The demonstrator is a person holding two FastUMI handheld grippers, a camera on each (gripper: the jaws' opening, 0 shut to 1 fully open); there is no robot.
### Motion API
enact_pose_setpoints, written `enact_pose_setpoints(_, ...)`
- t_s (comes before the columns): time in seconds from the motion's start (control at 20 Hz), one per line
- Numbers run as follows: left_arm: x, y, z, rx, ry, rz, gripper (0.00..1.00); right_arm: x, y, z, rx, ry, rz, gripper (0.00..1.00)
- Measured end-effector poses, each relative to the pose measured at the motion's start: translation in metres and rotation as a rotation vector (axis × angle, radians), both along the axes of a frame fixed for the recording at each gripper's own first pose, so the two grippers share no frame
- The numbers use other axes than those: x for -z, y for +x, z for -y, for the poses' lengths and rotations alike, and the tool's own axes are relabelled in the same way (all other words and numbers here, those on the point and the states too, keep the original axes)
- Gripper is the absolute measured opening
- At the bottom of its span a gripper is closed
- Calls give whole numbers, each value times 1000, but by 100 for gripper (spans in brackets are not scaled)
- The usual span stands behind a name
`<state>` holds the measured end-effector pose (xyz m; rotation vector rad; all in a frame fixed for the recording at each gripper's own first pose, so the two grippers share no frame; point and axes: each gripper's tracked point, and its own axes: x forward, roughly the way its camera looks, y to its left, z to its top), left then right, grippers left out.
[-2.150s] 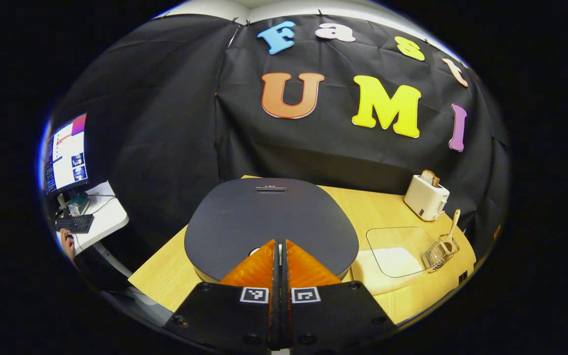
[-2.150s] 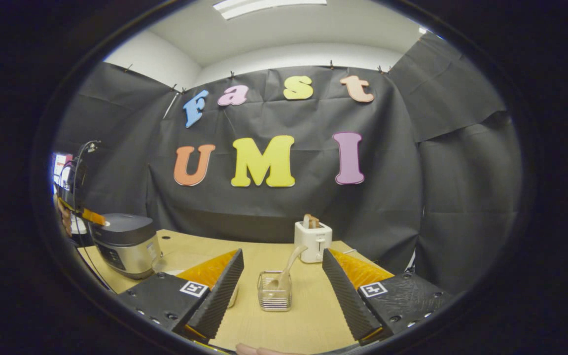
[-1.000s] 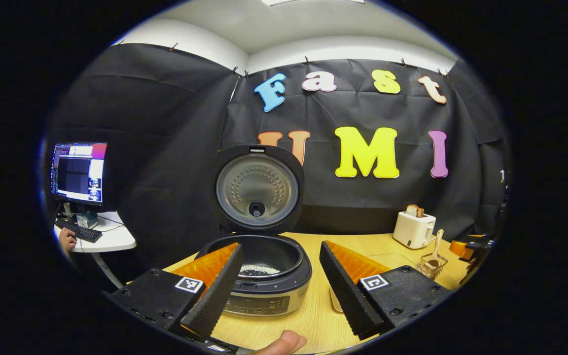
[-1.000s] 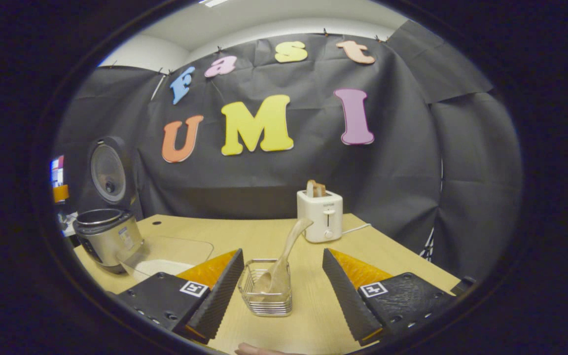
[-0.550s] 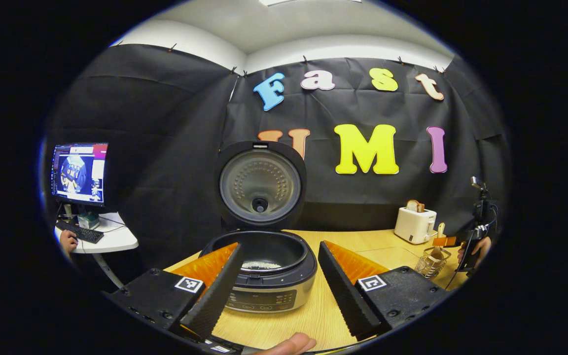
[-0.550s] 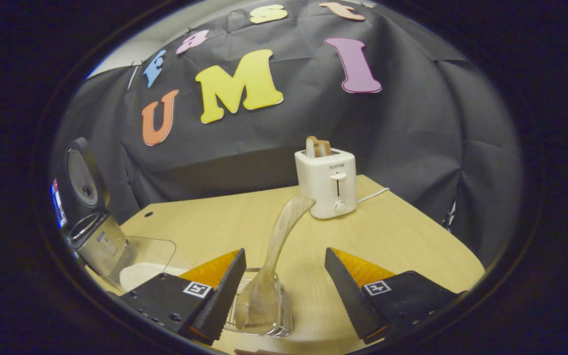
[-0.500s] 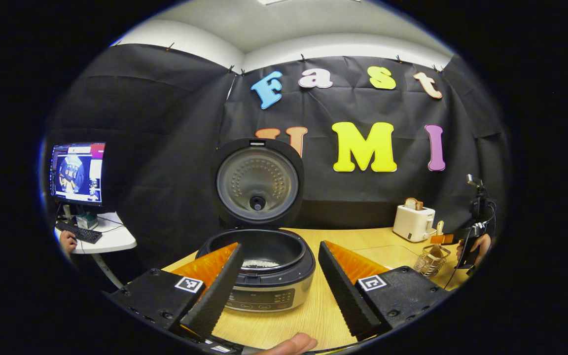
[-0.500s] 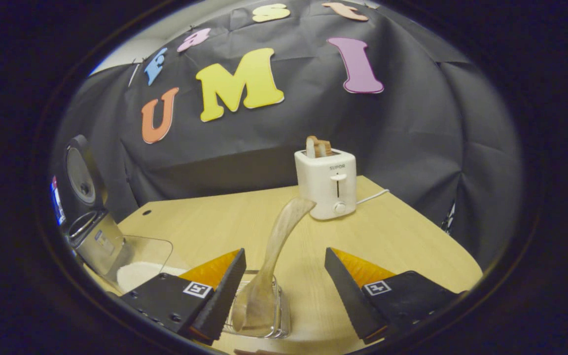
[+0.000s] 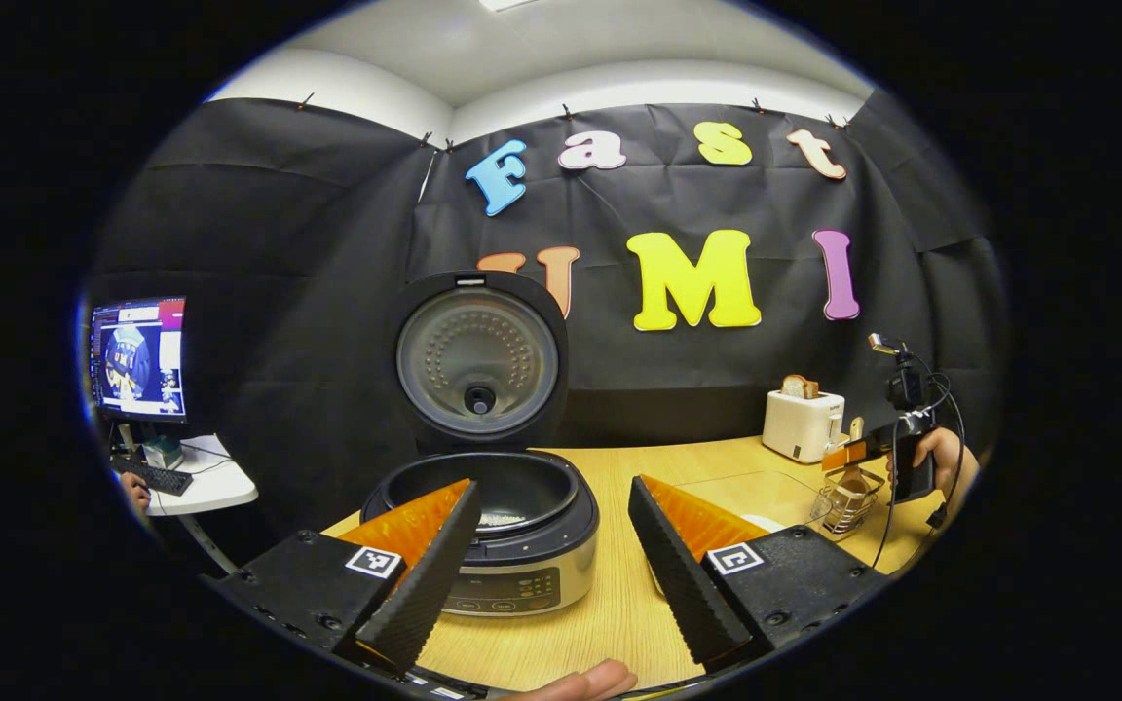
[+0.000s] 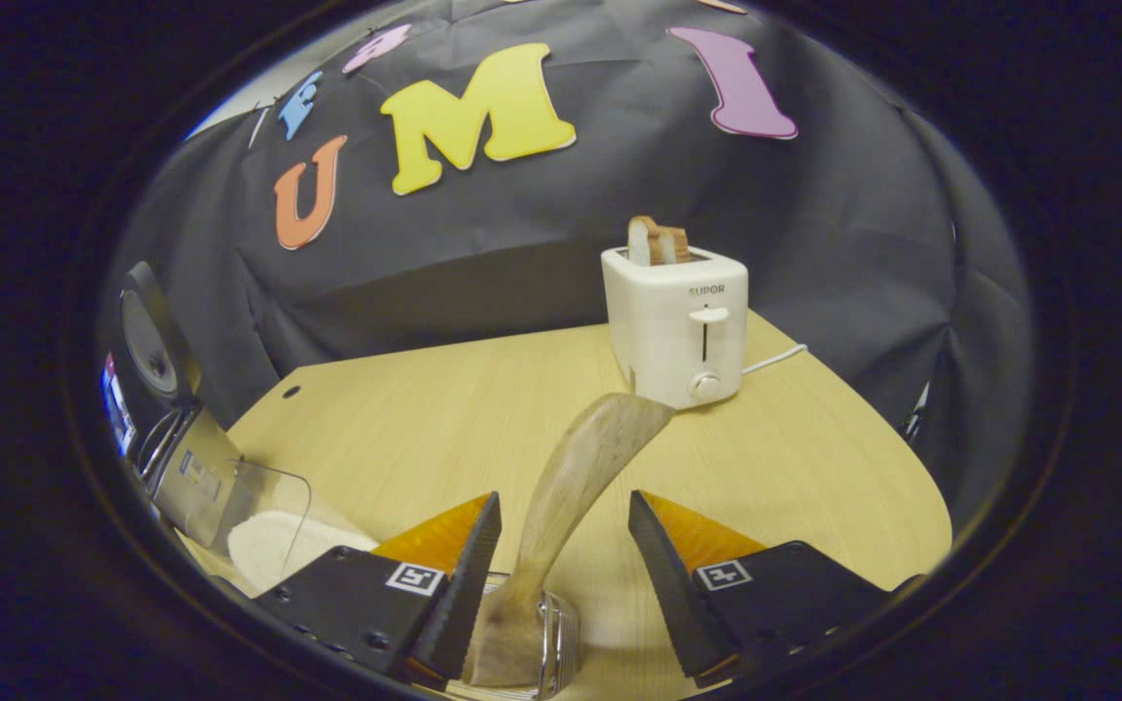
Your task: Close the left gripper, press the button to open the rice cooker; take a wooden spoon from the chopstick holder with the right hand, scoop a spoonful of rice and pour it into the rice cooker, then put the wooden spoon back into the chopstick holder.
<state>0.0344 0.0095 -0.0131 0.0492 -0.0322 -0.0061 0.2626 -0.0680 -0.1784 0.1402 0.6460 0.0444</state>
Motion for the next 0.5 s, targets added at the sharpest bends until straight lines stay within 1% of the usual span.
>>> enact_pose_setpoints(0.05, 1, 0, -1, -4, 7, 0, 98, 3, 3, -3, -15, 15, -10, 78)
enact_pose_setpoints(0.1, 1, 0, 1, -4, 12, 2, 98, 4, 5, -7, -24, 35, -14, 75)
enact_pose_setpoints(0.15, 0, 1, 2, -2, 15, 4, 98, 5, 7, -8, -27, 50, -22, 64)
enact_pose_setpoints(0.2, 1, 1, 4, 2, 16, 4, 98, 8, 8, -8, -22, 53, -30, 60)
enact_pose_setpoints(0.25, 0, 1, 4, 4, 17, 5, 98, 8, 9, -8, -25, 52, -31, 55)
enact_pose_setpoints(0.3, 0, 1, 5, 5, 18, 6, 98, 9, 10, -13, -35, 60, -38, 55)
enact_pose_setpoints(0.4, -2, 0, 5, 9, 23, 13, 98, 6, 8, -19, -49, 71, -33, 41)
enact_pose_setpoints(0.45, -3, 0, 4, 5, 26, 17, 98, 6, 8, -18, -44, 56, -33, 29)
enact_pose_setpoints(0.5, -5, -2, 2, 0, 27, 21, 98, 5, 6, -18, -39, 44, -30, 27)
